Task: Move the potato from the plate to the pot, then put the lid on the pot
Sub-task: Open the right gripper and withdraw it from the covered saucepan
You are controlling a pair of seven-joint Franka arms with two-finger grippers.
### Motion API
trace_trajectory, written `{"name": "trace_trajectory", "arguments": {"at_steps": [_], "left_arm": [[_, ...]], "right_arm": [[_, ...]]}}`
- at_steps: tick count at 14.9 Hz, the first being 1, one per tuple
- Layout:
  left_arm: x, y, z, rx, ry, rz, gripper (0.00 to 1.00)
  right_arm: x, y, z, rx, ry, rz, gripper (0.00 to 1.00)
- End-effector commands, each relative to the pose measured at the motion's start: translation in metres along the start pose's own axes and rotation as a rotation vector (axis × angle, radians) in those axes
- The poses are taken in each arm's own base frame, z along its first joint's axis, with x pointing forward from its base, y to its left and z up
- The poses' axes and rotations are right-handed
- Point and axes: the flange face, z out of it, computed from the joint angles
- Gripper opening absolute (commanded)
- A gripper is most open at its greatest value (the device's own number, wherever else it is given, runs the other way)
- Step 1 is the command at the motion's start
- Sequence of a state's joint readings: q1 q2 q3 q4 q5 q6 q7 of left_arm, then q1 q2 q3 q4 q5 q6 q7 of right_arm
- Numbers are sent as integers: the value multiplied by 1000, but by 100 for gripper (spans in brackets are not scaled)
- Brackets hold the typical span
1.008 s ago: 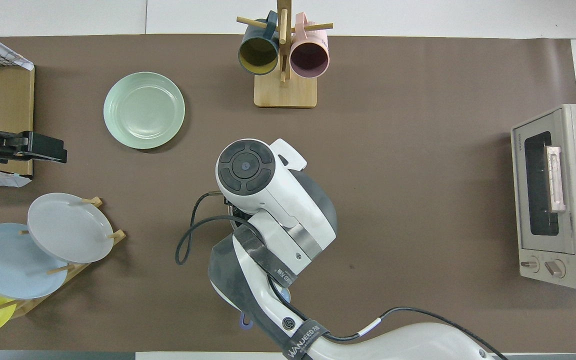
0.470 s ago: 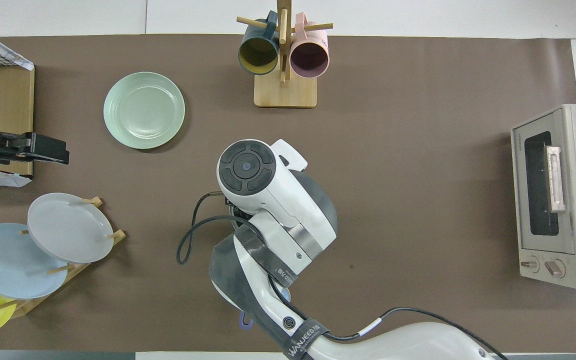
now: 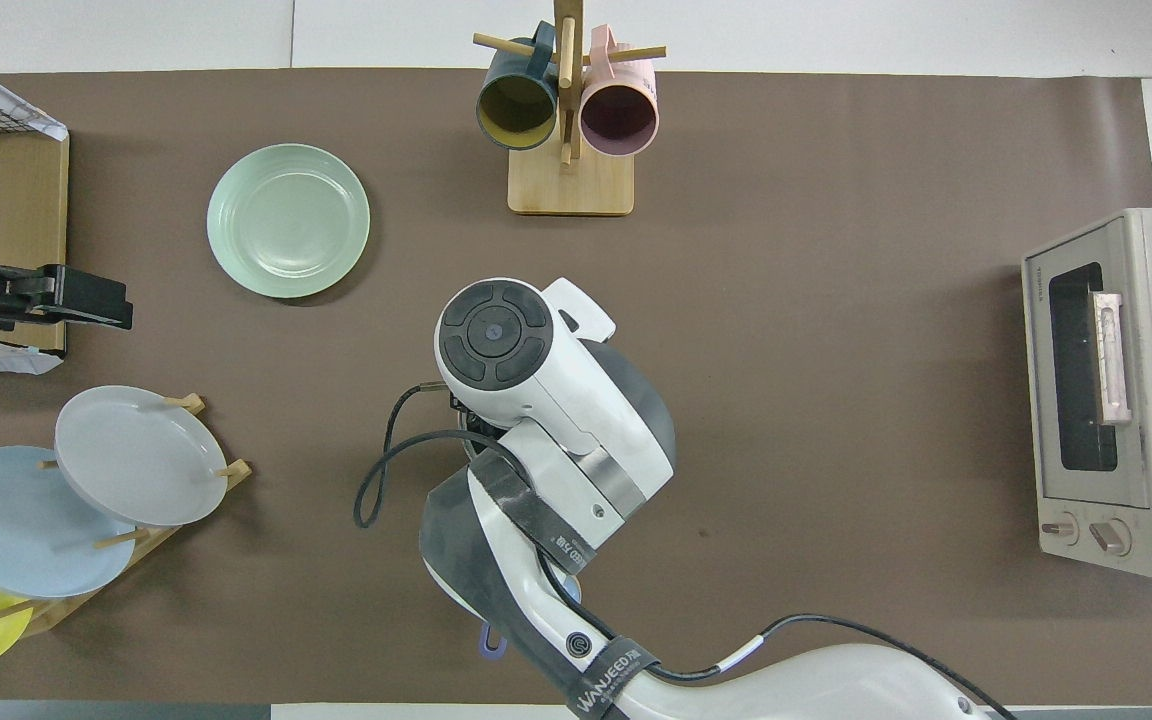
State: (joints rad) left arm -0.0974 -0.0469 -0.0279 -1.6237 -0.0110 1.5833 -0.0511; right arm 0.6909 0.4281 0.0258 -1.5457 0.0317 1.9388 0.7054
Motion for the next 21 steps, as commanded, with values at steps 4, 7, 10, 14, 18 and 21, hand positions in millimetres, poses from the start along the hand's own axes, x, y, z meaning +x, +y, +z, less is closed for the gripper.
{"name": "trace_trajectory", "arguments": {"at_steps": [4,7,10,14,18,21], "left_arm": [[-1,-9,-5,7,3,36,100],[-1,-9,-7,6,11,36,100],[0,-11,-6,9,12,36,100],[-1,-13,-8,9,20,23,100],[-2,-15,-7,10,15,17,100],[-3,-14,-5,10,6,12,100]], "right_arm": [[12,20,-29,15,48,30,100],[38,71,-70,38,76,23,100],[60,119,-110,26,59,2,100],[72,189,-168,20,41,23,100],[74,281,-204,11,24,43,100],[71,332,-213,5,-3,62,100]]}}
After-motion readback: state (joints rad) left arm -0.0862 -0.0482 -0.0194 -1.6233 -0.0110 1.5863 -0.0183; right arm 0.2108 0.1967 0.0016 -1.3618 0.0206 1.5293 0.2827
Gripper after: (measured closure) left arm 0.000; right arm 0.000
